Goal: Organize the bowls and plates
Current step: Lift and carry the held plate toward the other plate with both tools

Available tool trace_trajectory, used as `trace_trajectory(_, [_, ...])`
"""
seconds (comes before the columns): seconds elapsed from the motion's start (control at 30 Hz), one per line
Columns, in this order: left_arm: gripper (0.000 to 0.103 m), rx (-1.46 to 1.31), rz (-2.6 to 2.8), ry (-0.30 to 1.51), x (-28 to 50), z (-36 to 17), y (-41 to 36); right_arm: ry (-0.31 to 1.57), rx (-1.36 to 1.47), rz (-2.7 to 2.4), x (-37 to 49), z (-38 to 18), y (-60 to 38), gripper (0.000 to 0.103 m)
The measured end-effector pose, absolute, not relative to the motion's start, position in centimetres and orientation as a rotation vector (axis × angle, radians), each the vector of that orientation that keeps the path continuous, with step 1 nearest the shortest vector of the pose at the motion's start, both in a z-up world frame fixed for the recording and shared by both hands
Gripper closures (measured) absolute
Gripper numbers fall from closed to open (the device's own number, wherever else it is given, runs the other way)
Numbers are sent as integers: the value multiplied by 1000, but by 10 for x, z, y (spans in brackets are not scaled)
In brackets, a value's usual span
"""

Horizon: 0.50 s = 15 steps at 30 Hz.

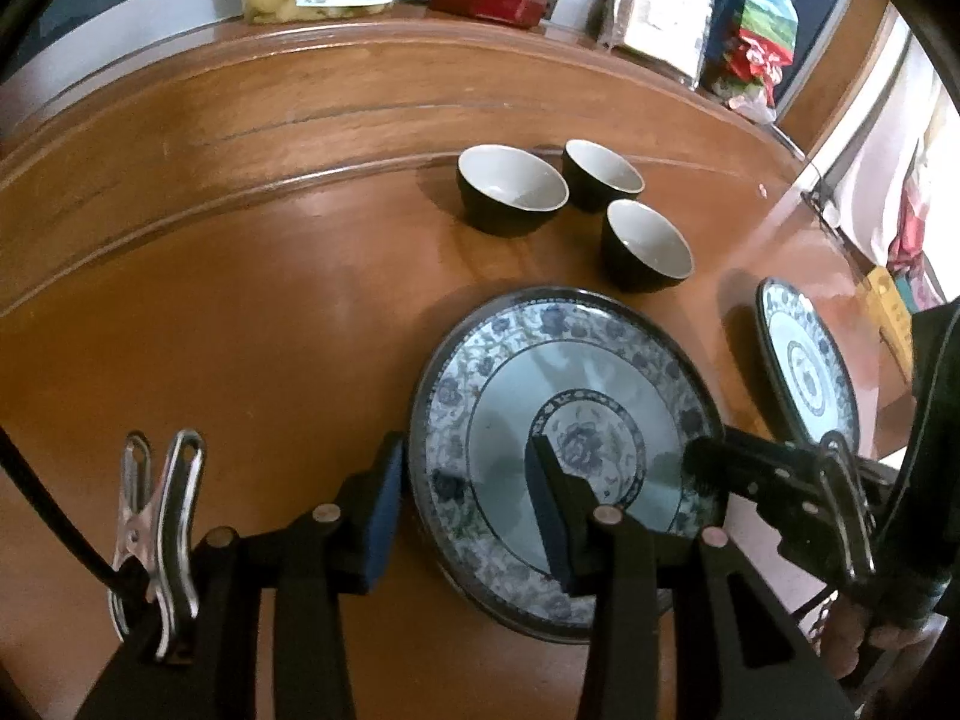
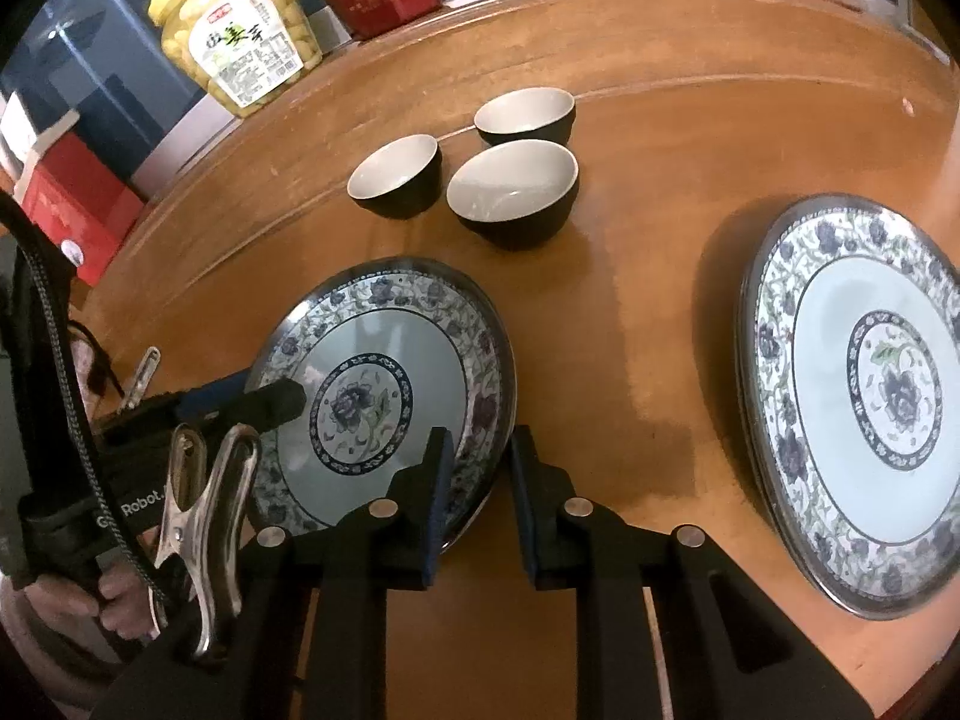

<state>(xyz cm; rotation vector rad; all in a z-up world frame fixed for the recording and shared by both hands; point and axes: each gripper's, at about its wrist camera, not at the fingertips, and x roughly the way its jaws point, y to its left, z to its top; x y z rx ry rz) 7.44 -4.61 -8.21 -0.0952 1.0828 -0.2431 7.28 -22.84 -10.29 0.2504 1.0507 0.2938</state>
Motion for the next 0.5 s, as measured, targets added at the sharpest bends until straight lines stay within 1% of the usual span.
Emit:
trace_trajectory(0.07, [64, -86, -243, 1082, 74, -82, -46, 1042, 221, 276, 70, -102, -226, 85])
trace_trajectory(0.23, [70, -94, -246, 1092, 75, -82, -45, 1039, 269, 270, 61, -101, -233, 88])
trace_trajectory(0.5, [70, -95, -226, 1078, 66, -73, -50, 986, 249, 286, 44, -86, -240, 89])
